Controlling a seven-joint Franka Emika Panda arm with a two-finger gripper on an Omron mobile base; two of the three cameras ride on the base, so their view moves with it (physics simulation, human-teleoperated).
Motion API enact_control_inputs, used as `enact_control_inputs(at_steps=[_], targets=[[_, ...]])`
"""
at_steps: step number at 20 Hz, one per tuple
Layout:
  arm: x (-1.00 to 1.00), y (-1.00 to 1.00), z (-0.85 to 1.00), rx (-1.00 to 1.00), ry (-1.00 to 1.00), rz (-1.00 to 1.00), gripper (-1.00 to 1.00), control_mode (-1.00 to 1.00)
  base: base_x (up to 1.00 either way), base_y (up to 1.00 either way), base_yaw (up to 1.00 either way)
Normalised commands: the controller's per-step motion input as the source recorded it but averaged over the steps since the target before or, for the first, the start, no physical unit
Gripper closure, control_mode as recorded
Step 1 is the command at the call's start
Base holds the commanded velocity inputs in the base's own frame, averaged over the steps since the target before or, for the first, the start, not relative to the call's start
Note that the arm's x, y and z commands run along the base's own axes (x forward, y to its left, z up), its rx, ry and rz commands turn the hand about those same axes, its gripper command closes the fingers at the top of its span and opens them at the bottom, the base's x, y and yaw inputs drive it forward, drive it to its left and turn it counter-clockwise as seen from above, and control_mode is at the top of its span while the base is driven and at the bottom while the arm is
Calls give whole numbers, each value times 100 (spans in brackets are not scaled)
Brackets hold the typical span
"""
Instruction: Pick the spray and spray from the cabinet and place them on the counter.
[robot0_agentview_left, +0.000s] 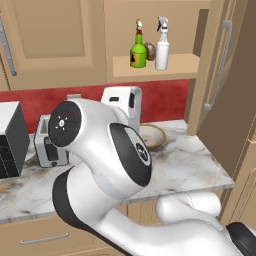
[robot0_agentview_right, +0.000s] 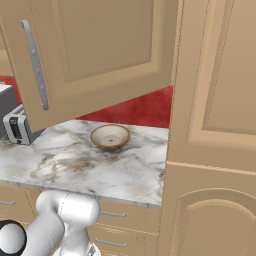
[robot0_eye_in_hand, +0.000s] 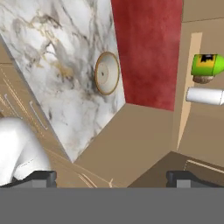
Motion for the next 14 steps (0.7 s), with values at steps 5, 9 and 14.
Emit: enact_control_inputs(at_steps=[5, 9, 14], targets=[[20, 0, 6, -7, 4, -3, -100, -100, 0, 0, 0], [30, -24, 17, -13, 5, -7, -100, -100, 0, 0, 0], [1, -25, 17, -10, 2, -18, -100, -100, 0, 0, 0]])
